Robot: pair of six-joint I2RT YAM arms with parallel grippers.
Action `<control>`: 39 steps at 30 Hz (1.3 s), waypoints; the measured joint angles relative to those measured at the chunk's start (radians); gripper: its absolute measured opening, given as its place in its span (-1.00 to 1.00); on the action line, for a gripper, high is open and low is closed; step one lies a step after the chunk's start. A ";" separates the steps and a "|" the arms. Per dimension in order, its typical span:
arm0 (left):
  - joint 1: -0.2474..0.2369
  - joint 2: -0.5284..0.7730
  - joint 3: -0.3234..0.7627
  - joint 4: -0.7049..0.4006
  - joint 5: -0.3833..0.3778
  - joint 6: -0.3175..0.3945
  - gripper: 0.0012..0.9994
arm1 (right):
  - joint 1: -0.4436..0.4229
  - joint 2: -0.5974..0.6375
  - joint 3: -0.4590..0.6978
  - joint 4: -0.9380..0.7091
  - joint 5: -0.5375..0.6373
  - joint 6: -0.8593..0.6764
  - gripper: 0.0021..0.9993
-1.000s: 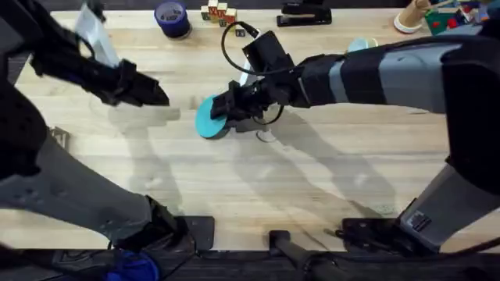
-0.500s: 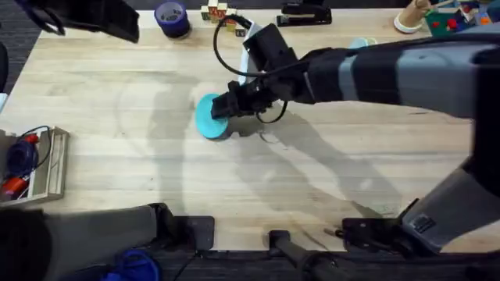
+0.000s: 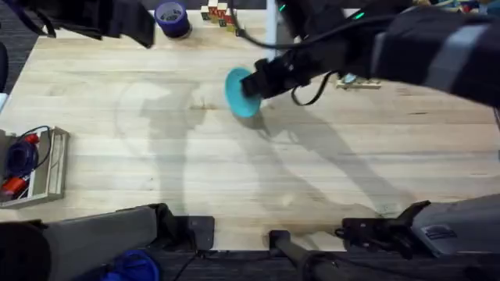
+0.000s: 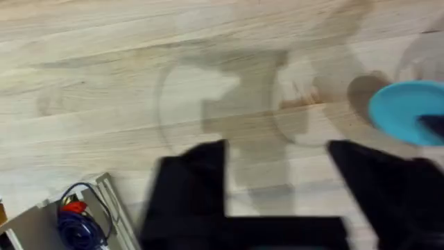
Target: Pick up the plates from the table one by one and place each into a slot on the dish rack.
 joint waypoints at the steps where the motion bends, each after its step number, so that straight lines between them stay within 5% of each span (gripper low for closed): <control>1: 0.000 0.000 0.000 0.000 0.000 -0.004 0.94 | -0.010 -0.016 0.008 -0.023 0.022 -0.017 -0.94; 14: 0.000 0.000 0.000 -0.004 -0.003 -0.004 0.99 | -0.217 -0.208 0.060 -0.181 0.105 -0.113 -0.94; 39: 0.000 0.000 0.000 -0.004 -0.003 -0.004 0.99 | -0.473 -0.215 0.459 -0.618 0.537 -0.182 -0.94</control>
